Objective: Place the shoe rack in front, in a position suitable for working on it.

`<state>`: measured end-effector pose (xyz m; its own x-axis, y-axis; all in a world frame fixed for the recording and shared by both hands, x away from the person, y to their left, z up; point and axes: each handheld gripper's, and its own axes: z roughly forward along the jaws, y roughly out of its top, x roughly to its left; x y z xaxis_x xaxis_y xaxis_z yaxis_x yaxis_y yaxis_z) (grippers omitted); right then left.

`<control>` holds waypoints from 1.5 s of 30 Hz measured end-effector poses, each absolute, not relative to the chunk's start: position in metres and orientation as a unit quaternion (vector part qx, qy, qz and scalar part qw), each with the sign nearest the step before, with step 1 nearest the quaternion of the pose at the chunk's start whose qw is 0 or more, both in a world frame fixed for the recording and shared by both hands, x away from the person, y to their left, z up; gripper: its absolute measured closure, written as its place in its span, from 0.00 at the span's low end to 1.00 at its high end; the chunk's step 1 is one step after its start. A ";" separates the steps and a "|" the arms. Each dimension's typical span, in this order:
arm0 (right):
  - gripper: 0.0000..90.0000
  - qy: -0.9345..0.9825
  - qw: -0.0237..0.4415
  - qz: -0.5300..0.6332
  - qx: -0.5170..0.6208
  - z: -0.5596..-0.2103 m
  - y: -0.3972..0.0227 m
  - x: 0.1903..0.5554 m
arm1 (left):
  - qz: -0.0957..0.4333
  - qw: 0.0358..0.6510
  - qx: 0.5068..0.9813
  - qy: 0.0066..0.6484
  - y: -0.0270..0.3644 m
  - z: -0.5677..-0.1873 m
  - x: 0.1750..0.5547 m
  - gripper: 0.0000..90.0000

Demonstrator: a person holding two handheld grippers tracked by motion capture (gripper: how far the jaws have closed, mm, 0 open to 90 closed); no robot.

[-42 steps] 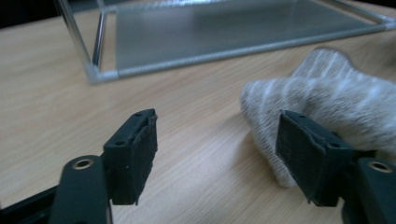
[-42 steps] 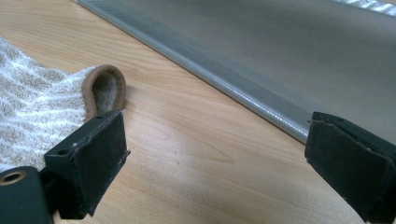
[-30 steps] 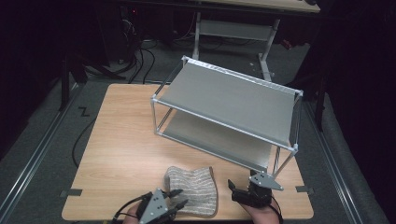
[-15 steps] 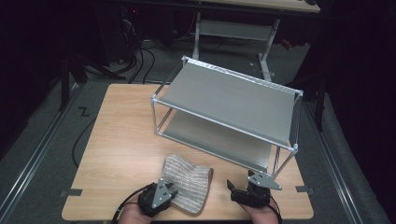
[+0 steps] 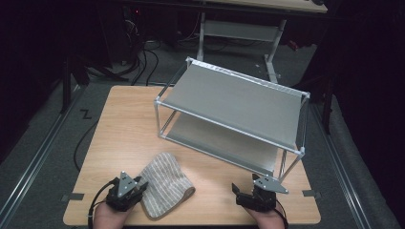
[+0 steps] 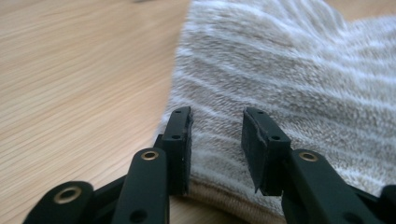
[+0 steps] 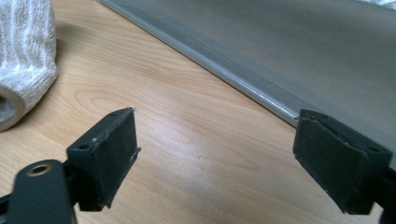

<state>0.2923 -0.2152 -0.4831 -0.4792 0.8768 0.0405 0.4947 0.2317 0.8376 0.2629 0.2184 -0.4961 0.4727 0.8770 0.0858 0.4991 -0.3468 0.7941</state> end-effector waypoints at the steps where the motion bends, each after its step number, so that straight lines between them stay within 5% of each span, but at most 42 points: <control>1: 0.16 0.751 0.226 0.420 0.456 -0.483 -0.214 0.293 | 0.261 0.367 0.775 0.444 0.220 -0.494 0.256 0.65; 7: 0.16 0.755 0.230 0.416 0.451 -0.483 -0.213 0.293 | 0.210 0.395 0.796 0.408 0.203 -0.495 0.226 0.63; 12: 0.16 0.753 0.227 0.418 0.454 -0.483 -0.210 0.293 | 0.228 0.357 0.824 0.375 0.189 -0.499 0.220 0.65; 19: 0.17 0.753 0.214 0.427 0.454 -0.483 -0.209 0.294 | 0.271 0.326 0.793 0.438 0.226 -0.503 0.248 0.65; 25: 0.17 0.753 0.215 0.426 0.454 -0.483 -0.211 0.296 | 0.296 0.324 0.755 0.488 0.250 -0.504 0.277 0.55; 30: 0.17 0.757 0.218 0.421 0.450 -0.484 -0.212 0.295 | 0.289 0.401 0.758 0.425 0.221 -0.480 0.251 0.43; 33: 0.18 0.759 0.221 0.417 0.448 -0.484 -0.210 0.294 | 0.281 0.392 0.781 0.396 0.198 -0.480 0.243 0.37; 39: 0.18 0.758 0.218 0.422 0.447 -0.483 -0.208 0.292 | 0.229 0.386 0.832 0.327 0.136 -0.491 0.239 0.53; 45: 0.18 0.760 0.221 0.419 0.445 -0.482 -0.210 0.291 | 0.247 0.343 0.843 0.333 0.142 -0.502 0.246 0.60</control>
